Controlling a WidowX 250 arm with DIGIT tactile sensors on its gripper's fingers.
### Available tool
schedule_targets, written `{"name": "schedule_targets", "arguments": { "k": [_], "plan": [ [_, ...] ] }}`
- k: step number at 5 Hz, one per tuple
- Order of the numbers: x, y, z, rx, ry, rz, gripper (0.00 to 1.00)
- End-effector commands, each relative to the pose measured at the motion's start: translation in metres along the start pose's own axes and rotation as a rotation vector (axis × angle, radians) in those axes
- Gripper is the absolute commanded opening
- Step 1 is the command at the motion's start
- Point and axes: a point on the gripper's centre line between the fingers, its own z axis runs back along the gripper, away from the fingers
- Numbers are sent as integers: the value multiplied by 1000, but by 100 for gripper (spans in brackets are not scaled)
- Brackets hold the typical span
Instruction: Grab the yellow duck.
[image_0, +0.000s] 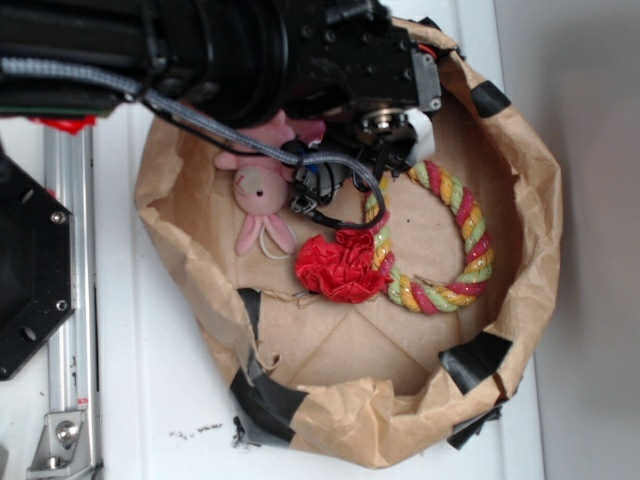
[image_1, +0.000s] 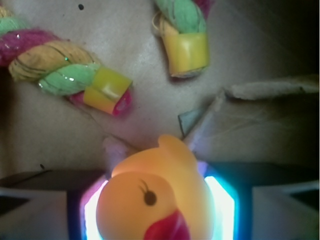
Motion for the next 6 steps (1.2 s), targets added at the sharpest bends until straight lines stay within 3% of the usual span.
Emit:
{"name": "schedule_targets", "arguments": {
  "k": [1, 2, 3, 4, 5, 6],
  "plan": [
    [5, -11, 18, -19, -36, -6, 0],
    [13, -21, 61, -63, -51, 51, 0],
    [36, -41, 115, -140, -11, 194, 0],
    [38, -36, 162, -246, 106, 338, 0],
    [35, -49, 170, -146, 95, 437, 0],
    [33, -48, 160, -46, -31, 557, 0]
  ]
}}
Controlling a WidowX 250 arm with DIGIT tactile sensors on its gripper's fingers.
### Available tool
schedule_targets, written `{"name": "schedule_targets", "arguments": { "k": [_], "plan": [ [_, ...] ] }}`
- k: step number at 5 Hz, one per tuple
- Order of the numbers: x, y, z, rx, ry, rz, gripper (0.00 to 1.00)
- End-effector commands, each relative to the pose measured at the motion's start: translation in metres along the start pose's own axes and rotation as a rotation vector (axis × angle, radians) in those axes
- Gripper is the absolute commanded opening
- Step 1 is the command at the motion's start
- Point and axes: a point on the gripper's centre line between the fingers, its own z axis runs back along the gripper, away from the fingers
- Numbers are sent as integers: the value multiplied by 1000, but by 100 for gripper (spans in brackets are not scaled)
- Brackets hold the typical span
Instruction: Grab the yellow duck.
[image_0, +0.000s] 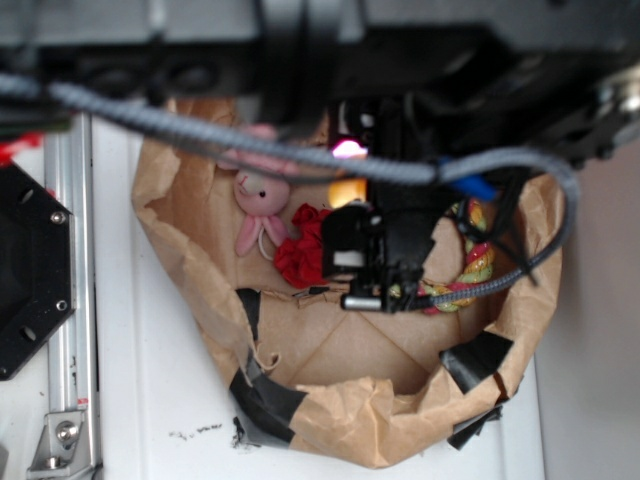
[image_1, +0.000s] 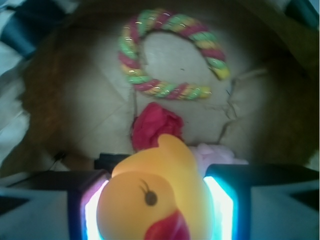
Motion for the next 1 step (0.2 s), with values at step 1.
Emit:
{"name": "schedule_targets", "arguments": {
  "k": [1],
  "plan": [
    [10, -4, 11, 106, -253, 99, 0]
  ]
}}
